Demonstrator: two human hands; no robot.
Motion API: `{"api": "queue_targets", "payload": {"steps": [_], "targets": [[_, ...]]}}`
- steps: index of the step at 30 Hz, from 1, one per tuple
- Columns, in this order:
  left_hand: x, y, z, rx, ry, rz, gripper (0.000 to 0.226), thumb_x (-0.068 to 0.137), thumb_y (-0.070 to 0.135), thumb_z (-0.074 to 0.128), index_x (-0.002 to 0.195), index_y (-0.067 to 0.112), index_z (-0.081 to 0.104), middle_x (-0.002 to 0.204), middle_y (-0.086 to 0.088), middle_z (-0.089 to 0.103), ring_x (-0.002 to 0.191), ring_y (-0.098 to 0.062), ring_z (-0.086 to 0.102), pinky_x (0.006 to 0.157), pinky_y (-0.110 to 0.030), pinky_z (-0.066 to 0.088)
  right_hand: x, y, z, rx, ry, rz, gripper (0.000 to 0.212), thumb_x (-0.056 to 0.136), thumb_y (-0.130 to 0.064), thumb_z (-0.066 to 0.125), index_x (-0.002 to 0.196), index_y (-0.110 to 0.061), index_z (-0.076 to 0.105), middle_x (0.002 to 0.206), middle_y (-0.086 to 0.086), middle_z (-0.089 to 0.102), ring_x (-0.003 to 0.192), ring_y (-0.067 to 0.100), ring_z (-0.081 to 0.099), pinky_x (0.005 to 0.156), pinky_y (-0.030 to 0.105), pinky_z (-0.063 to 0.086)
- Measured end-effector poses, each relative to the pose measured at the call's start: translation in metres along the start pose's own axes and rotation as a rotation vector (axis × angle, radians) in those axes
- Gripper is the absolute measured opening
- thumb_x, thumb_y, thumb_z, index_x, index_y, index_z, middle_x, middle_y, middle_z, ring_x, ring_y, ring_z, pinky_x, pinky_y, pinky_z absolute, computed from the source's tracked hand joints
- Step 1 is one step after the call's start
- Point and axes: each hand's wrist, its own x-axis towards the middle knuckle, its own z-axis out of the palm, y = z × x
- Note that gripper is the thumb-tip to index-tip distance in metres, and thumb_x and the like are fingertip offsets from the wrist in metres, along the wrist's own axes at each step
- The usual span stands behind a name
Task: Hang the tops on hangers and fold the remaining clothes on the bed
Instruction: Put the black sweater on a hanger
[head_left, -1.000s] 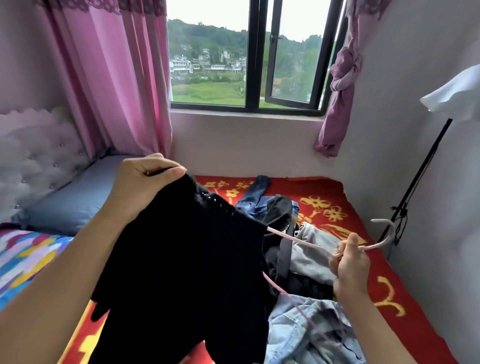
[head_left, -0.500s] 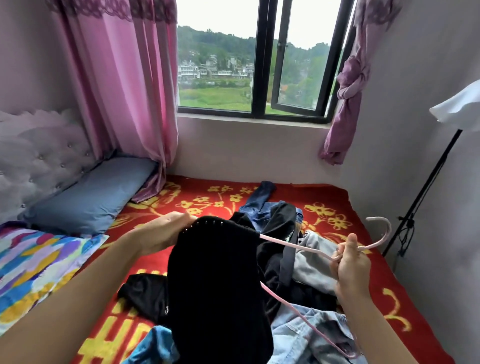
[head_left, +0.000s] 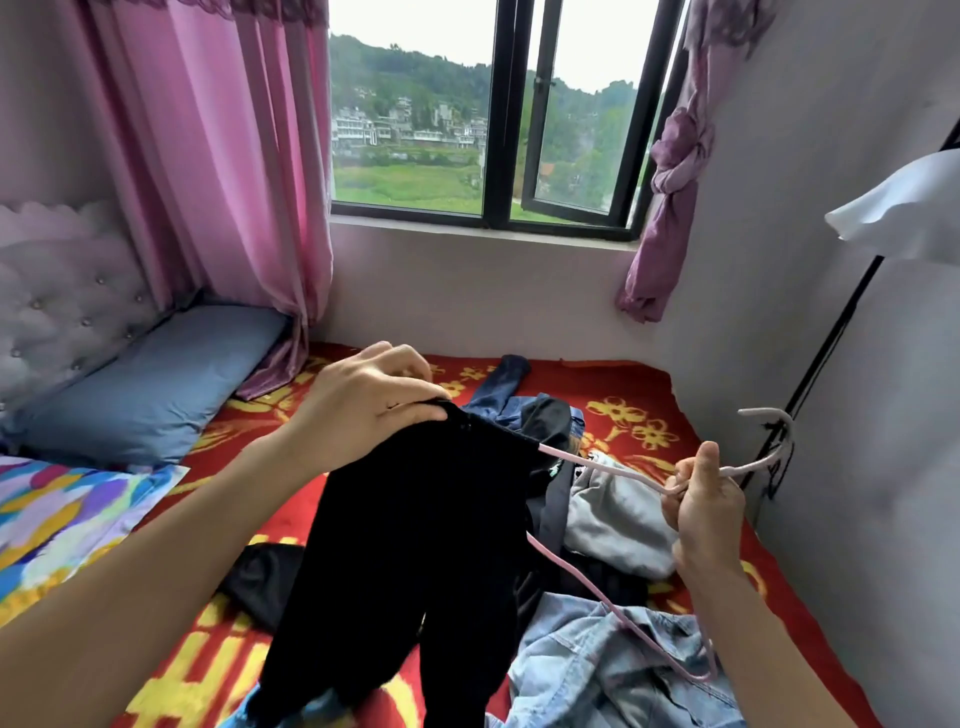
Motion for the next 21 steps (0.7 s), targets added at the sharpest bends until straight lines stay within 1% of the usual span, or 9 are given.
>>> {"api": "queue_targets", "payload": {"steps": [2, 4, 5, 7, 10, 13, 15, 18, 21], "targets": [[0.001, -0.003, 0.004, -0.070, -0.074, -0.043, 0.044, 0.088, 0.062, 0.040, 0.090, 0.030, 0.071, 0.088, 0.012, 0.066, 0.077, -0.011, 0.061, 0.068, -0.036, 0.052, -0.007, -0.001, 0.008, -0.001, -0.008, 0.013, 0.049, 0.101, -0.033, 0.034, 0.057, -0.010, 0.038, 0.031, -0.003, 0.037, 0.026, 0.000, 0.030, 0.031, 0.011, 0.025], [-0.002, -0.002, 0.006, -0.158, -0.135, -0.104, 0.053, 0.085, 0.070, 0.035, 0.092, 0.031, 0.070, 0.086, 0.013, 0.069, 0.076, -0.004, 0.063, 0.070, -0.030, 0.052, -0.015, 0.000, 0.015, 0.008, -0.018, 0.029, 0.050, 0.101, -0.033, 0.034, 0.057, -0.010, 0.036, 0.030, -0.005, 0.032, 0.026, 0.000, 0.027, 0.032, 0.011, 0.024], [-0.004, 0.001, 0.008, -0.160, -0.161, -0.081, 0.058, 0.085, 0.070, 0.033, 0.089, 0.029, 0.073, 0.085, 0.013, 0.070, 0.076, -0.003, 0.063, 0.070, -0.025, 0.051, -0.019, 0.001, 0.018, 0.003, -0.025, 0.033, 0.050, 0.101, -0.033, 0.034, 0.057, -0.010, 0.035, 0.030, -0.005, 0.030, 0.027, 0.000, 0.027, 0.032, 0.011, 0.023], [-0.007, 0.012, 0.016, -0.096, -0.188, 0.010, 0.059, 0.088, 0.065, 0.033, 0.084, 0.024, 0.075, 0.081, 0.013, 0.071, 0.074, -0.003, 0.063, 0.062, -0.016, 0.043, -0.029, 0.000, 0.027, -0.028, -0.027, 0.021, 0.050, 0.101, -0.032, 0.034, 0.055, -0.010, 0.035, 0.029, -0.004, 0.031, 0.027, 0.001, 0.028, 0.033, 0.013, 0.025], [-0.011, 0.032, 0.030, 0.027, -0.189, 0.087, 0.045, 0.088, 0.051, 0.042, 0.072, 0.022, 0.073, 0.070, 0.014, 0.068, 0.062, -0.003, 0.062, 0.051, -0.016, 0.038, -0.051, 0.001, 0.046, -0.052, -0.039, -0.006, 0.054, 0.100, -0.032, 0.035, 0.051, -0.011, 0.033, 0.029, -0.005, 0.031, 0.028, 0.002, 0.030, 0.036, 0.014, 0.028], [-0.022, 0.044, 0.046, -0.030, -0.212, 0.071, 0.043, 0.088, 0.046, 0.044, 0.070, 0.018, 0.071, 0.067, 0.011, 0.067, 0.060, -0.008, 0.062, 0.048, -0.018, 0.043, -0.077, 0.008, 0.060, -0.080, -0.095, -0.046, 0.053, 0.099, -0.033, 0.034, 0.050, -0.013, 0.032, 0.036, -0.008, 0.031, 0.033, 0.004, 0.030, 0.040, 0.018, 0.029], [-0.032, 0.046, 0.054, -0.130, -0.205, 0.009, 0.042, 0.087, 0.046, 0.046, 0.073, 0.016, 0.071, 0.069, 0.009, 0.068, 0.062, -0.008, 0.062, 0.053, -0.021, 0.044, -0.090, 0.014, 0.062, -0.144, -0.152, -0.086, 0.052, 0.096, -0.037, 0.034, 0.050, -0.014, 0.032, 0.042, -0.007, 0.033, 0.038, 0.005, 0.032, 0.046, 0.021, 0.030], [-0.040, 0.054, 0.058, -0.193, -0.238, -0.072, 0.046, 0.085, 0.051, 0.043, 0.083, 0.016, 0.074, 0.078, 0.008, 0.071, 0.072, -0.007, 0.063, 0.063, -0.016, 0.041, -0.096, 0.021, 0.064, -0.206, -0.188, -0.066, 0.049, 0.096, -0.037, 0.036, 0.053, -0.014, 0.034, 0.047, -0.005, 0.034, 0.043, 0.005, 0.033, 0.053, 0.024, 0.031], [-0.039, 0.045, 0.048, -0.143, -0.334, -0.088, 0.054, 0.084, 0.058, 0.036, 0.103, 0.022, 0.072, 0.092, 0.010, 0.070, 0.084, -0.005, 0.063, 0.068, -0.020, 0.046, -0.082, 0.020, 0.059, -0.159, -0.169, -0.032, 0.048, 0.097, -0.033, 0.038, 0.053, -0.014, 0.034, 0.044, -0.003, 0.032, 0.037, 0.004, 0.029, 0.045, 0.021, 0.027]]}}
